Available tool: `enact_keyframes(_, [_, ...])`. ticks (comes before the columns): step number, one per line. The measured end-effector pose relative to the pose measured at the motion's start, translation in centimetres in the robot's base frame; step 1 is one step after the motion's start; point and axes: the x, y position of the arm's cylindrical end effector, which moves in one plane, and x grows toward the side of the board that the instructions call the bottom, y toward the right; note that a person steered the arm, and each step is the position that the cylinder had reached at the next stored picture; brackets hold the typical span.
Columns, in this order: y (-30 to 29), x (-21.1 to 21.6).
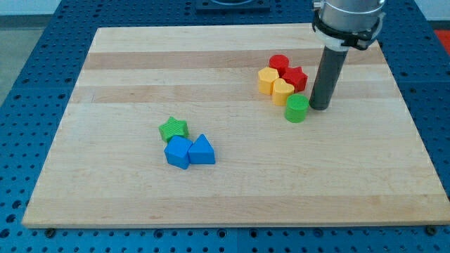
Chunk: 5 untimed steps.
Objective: Push the green circle towards the group of blocks
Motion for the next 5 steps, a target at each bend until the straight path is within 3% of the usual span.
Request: enact_keyframes(5, [-8.4, 2.5])
